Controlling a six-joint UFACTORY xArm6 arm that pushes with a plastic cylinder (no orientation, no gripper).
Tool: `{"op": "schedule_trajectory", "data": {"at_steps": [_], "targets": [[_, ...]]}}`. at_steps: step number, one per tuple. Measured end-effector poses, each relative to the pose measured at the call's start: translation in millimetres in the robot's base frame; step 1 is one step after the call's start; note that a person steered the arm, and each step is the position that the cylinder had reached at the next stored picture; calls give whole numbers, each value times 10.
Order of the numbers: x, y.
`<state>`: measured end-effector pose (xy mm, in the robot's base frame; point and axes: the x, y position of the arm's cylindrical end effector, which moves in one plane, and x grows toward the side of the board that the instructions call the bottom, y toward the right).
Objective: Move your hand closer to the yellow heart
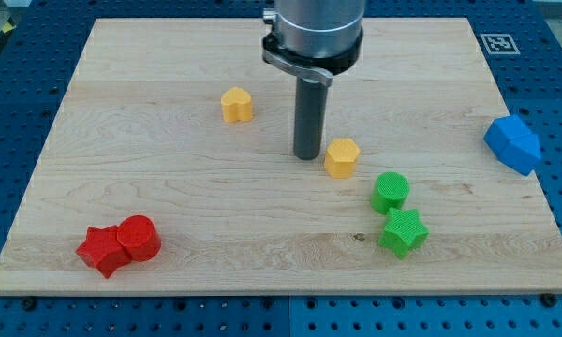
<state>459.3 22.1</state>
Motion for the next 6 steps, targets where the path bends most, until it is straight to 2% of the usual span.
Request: {"op": "schedule_trajectory", "data": {"at_steps": [2,3,4,5,6], "targets": [[67,676],[67,428],[67,-309],[-105,-1059],[-584,-1382]]}}
